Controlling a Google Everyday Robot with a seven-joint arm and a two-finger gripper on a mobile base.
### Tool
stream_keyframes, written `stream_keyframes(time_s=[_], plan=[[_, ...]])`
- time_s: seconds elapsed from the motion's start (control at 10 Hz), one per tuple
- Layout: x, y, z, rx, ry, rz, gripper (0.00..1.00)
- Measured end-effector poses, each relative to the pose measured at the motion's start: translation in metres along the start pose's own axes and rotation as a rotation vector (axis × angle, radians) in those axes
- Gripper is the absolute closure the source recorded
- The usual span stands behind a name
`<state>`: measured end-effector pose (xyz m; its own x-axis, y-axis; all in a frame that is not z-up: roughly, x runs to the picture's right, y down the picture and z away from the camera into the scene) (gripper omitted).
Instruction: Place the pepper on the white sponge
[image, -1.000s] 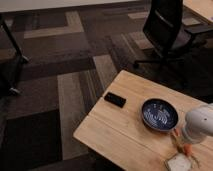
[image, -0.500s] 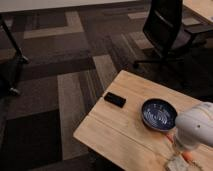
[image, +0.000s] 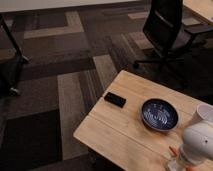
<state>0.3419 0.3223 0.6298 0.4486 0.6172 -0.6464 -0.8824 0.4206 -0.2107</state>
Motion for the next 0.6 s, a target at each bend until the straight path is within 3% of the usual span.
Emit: stream_keyframes(time_s=[0.2, 0.4, 0.6], plan=[[-0.008, 0.001, 0.008, -0.008, -0.008, -0.035, 0.87], [-0.014, 0.001, 0.01, -0.005, -0.015, -0.055, 0.71], [-0.023, 0.002, 0.003, 0.009, -0.026, -0.076, 0.34]])
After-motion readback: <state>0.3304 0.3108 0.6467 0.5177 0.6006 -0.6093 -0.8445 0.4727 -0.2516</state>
